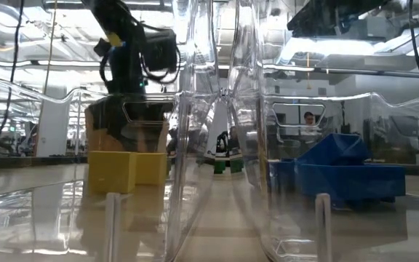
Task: Sort blocks
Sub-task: Put the yellow block into the left transparent bin
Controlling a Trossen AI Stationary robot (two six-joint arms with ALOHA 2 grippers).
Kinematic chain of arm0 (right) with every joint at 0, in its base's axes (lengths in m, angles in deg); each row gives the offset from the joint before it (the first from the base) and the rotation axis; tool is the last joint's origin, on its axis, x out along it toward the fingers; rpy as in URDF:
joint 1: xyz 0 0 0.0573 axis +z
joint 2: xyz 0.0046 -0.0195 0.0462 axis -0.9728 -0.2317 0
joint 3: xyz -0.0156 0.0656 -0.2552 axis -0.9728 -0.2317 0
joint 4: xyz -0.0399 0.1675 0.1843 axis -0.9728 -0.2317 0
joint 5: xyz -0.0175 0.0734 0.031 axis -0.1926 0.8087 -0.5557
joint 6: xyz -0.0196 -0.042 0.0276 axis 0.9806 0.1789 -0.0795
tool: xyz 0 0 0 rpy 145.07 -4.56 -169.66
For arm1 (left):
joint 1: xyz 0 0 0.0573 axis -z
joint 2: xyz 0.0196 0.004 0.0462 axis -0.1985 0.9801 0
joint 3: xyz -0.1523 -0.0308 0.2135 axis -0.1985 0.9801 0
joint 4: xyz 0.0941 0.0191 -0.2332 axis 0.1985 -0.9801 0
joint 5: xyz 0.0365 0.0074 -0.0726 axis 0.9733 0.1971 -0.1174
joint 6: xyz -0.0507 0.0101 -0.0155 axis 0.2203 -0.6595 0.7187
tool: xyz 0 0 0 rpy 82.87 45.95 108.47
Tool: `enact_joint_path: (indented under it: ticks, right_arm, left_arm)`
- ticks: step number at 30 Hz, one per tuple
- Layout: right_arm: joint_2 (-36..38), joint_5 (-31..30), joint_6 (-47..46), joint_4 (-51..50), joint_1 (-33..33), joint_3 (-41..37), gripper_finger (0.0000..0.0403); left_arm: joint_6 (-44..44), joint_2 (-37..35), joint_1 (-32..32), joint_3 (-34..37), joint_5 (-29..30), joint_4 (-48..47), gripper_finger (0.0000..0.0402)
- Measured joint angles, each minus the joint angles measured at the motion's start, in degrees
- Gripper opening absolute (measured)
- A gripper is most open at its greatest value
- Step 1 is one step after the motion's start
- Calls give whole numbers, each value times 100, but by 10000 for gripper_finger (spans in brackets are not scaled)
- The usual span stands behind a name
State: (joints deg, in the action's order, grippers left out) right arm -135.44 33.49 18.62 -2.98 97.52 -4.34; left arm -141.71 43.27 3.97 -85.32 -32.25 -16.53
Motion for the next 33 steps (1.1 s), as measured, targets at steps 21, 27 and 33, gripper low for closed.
enact_joint_path:
  ticks: [21, 27, 33]
  right_arm:
    - [0, 2, -41, -108, -44, 0, 282]
    - [0, 2, -44, -108, -45, 0, 282]
    - [0, 1, -61, -105, -43, 0, 282]
  left_arm:
    - [712, 394, 548, -2, 381, 106, 125]
    - [1096, 352, 650, 0, 464, 67, 130]
    - [1393, 87, 724, -132, 425, -317, 135]
